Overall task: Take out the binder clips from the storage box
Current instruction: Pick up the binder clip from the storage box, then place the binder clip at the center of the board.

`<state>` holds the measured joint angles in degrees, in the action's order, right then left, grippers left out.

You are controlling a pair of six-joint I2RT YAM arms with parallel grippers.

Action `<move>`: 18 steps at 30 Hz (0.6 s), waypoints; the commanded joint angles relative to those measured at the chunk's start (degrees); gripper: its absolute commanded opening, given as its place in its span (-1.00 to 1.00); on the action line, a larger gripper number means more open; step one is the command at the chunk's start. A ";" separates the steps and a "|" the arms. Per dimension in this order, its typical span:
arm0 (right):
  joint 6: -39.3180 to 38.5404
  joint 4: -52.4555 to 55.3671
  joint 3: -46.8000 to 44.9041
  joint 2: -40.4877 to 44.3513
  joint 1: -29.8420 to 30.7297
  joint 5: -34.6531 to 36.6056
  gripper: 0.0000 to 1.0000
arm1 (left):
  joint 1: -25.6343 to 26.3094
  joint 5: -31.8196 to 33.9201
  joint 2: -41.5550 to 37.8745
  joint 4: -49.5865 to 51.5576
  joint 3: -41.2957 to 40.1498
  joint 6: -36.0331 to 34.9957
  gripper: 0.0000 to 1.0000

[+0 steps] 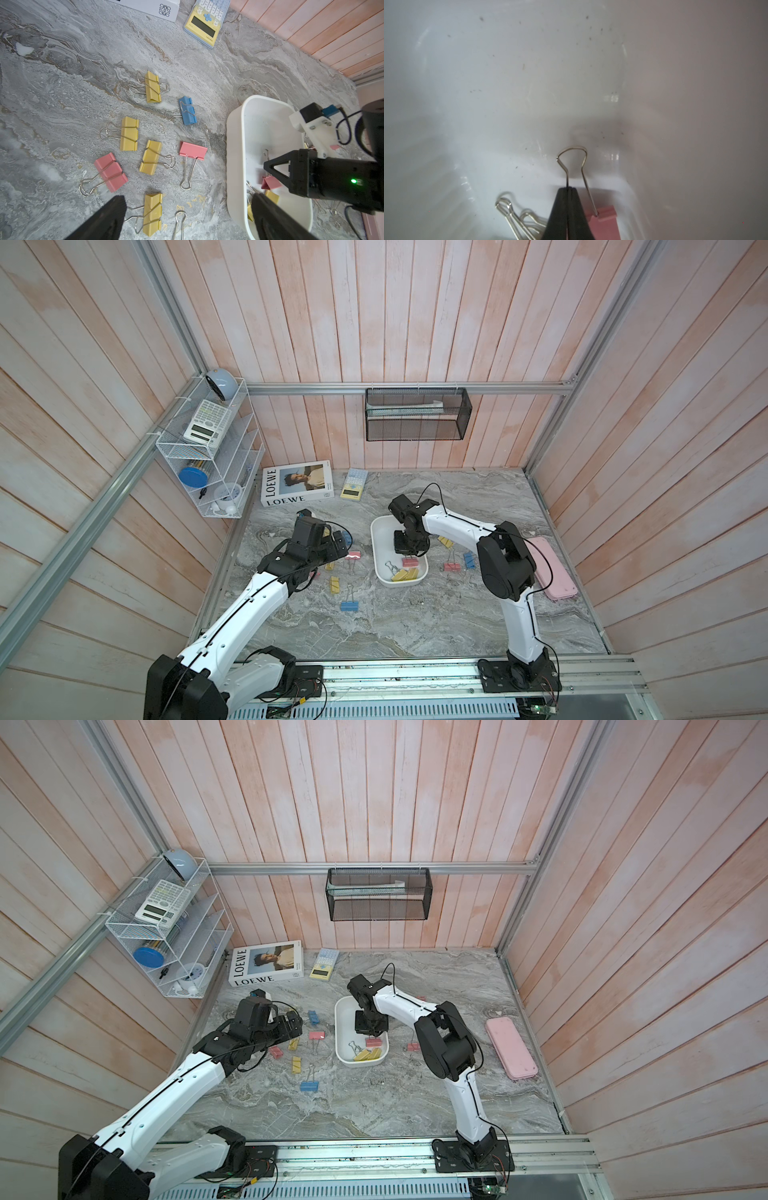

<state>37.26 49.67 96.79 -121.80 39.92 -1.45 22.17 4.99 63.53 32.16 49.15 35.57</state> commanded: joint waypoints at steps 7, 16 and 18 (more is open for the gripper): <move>-5.92 4.36 3.25 11.37 -6.75 4.53 -1.00 | -0.25 -0.40 2.51 -1.43 2.30 -0.56 1.00; -11.30 3.94 5.68 6.92 -15.87 2.58 -1.00 | -0.21 -1.55 4.92 -1.38 3.41 0.07 1.00; -11.93 4.02 7.92 4.09 -16.66 2.01 -1.00 | -0.22 -2.12 5.39 -1.63 3.50 0.37 1.00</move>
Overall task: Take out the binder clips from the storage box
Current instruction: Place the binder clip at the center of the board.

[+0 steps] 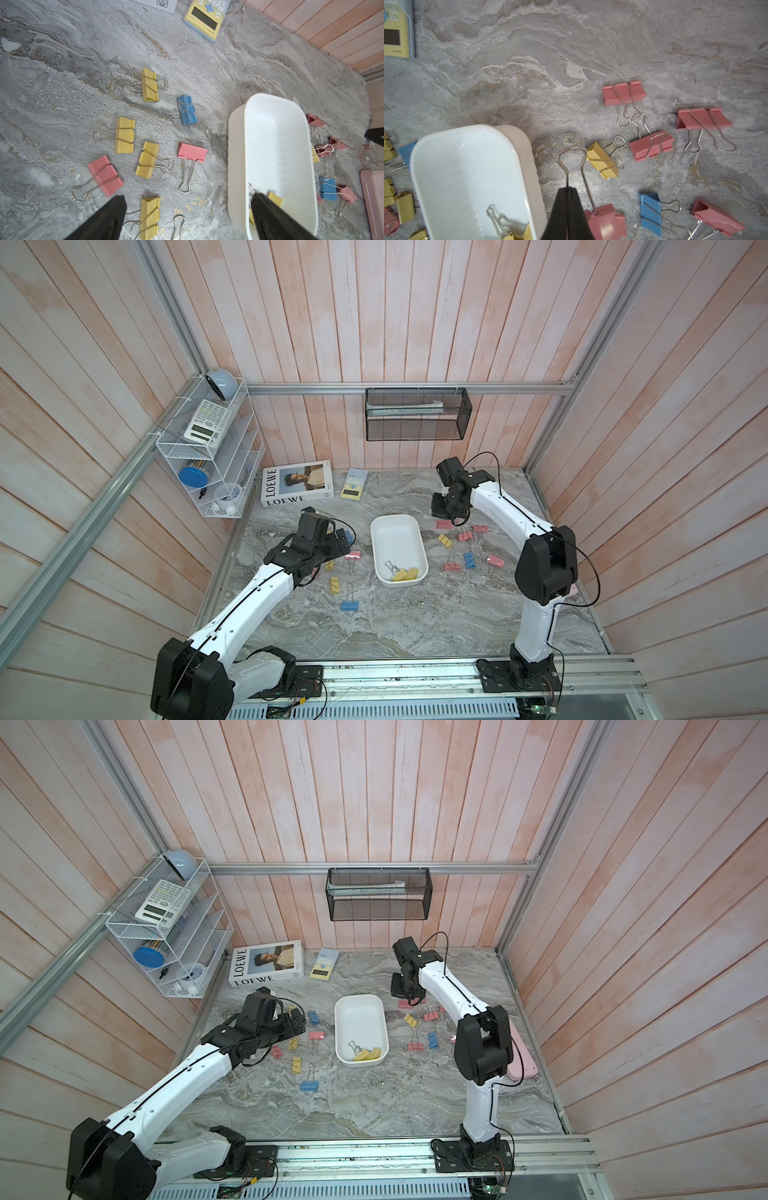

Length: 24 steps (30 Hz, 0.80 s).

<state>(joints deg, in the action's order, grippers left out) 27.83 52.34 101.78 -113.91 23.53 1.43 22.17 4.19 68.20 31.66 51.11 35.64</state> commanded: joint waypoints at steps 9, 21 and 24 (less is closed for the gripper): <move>-2.96 3.47 14.81 -16.82 -1.42 -1.49 -1.00 | 0.23 -2.91 2.74 -0.91 2.05 1.54 1.00; -3.66 5.86 17.42 -17.20 -1.45 -2.62 -0.06 | 2.61 -3.25 11.08 0.68 7.11 1.87 1.00; -3.27 3.94 10.95 -10.90 -0.40 -3.40 -0.03 | 2.62 -2.56 11.99 0.27 7.73 2.41 1.00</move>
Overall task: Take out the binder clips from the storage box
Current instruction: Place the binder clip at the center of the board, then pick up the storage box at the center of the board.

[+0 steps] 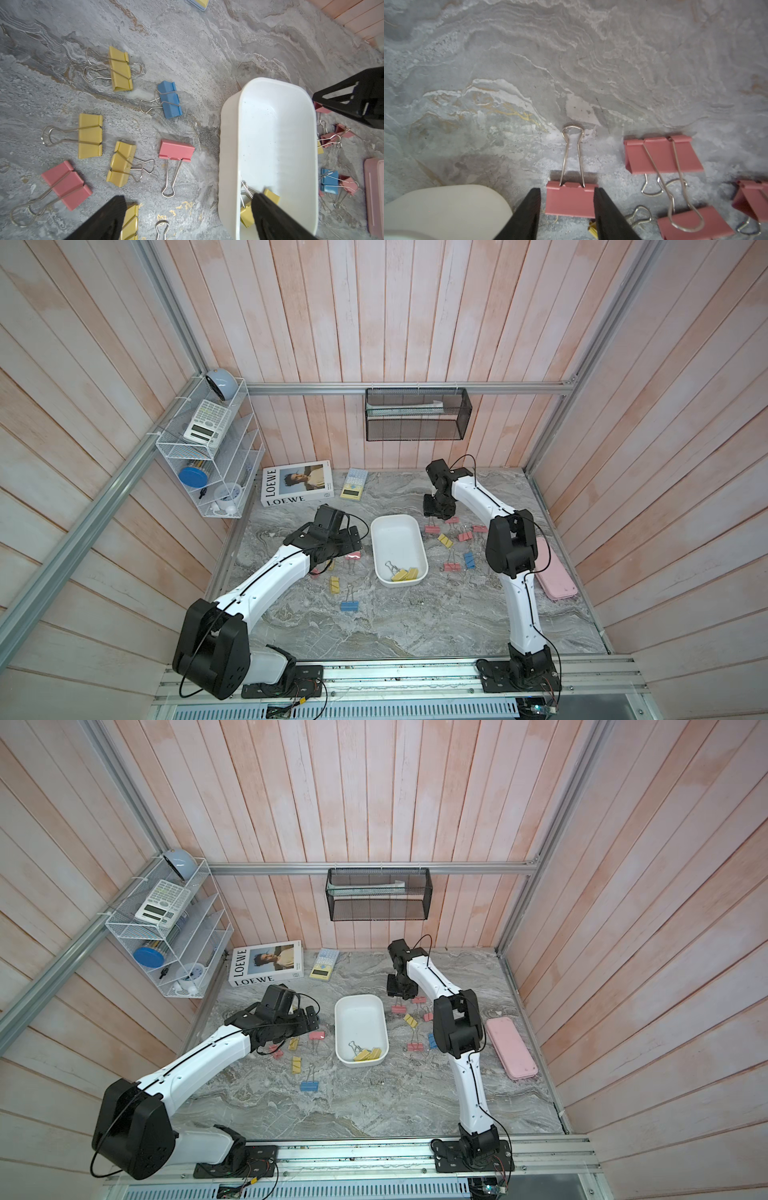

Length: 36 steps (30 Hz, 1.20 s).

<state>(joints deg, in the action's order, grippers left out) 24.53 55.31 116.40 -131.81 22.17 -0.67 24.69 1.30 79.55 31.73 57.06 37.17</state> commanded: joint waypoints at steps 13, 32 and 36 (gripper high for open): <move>3.95 -4.05 -28.58 23.96 9.64 -2.57 0.05 | -0.38 4.25 0.83 3.26 4.53 -0.34 1.00; 5.35 -1.20 -28.88 17.46 13.38 -4.87 -1.00 | -1.40 8.03 -12.52 7.15 -3.27 0.54 1.00; 2.95 5.57 -25.90 18.25 13.24 -5.32 -1.00 | -1.42 7.26 -14.95 5.45 -5.90 0.37 1.00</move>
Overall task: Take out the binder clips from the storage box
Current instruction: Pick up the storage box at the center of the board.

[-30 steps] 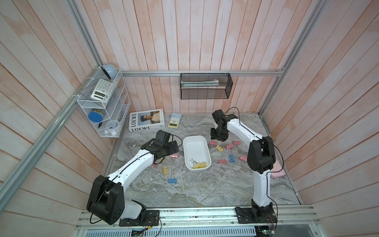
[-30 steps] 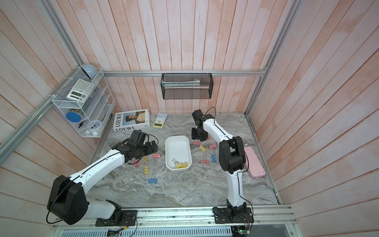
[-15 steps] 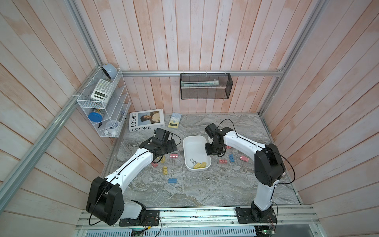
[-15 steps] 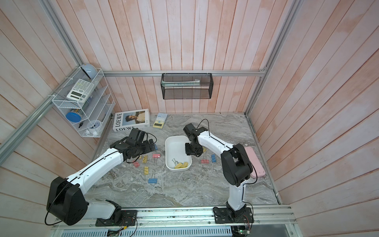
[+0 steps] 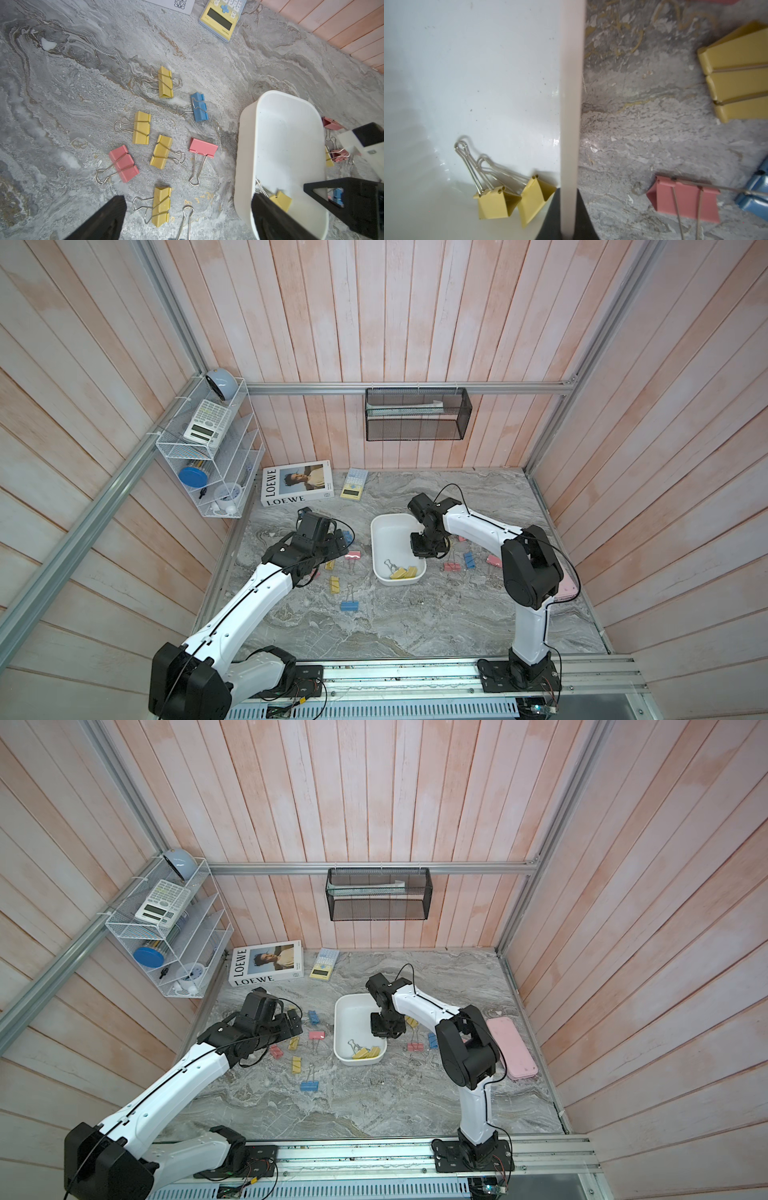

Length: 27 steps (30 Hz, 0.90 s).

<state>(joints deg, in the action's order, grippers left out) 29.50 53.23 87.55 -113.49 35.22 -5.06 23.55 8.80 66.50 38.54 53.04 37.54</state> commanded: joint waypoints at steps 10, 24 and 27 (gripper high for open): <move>-11.14 35.15 12.55 -0.23 -0.47 -11.71 -1.00 | -0.27 -6.60 -4.70 -5.99 -5.05 -1.92 1.00; -12.03 40.88 6.83 4.33 -0.15 -11.20 -1.00 | -0.34 -10.15 -4.79 -8.64 -6.72 -2.19 0.99; -12.28 40.21 7.25 3.83 -0.51 -12.59 -1.00 | -0.31 -10.33 -4.62 -8.33 -6.63 -2.16 1.00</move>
<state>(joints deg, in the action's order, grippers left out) 18.15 91.96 94.67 -110.34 35.05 -17.17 23.51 -0.36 62.04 31.35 46.81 36.18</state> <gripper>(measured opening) 0.096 0.996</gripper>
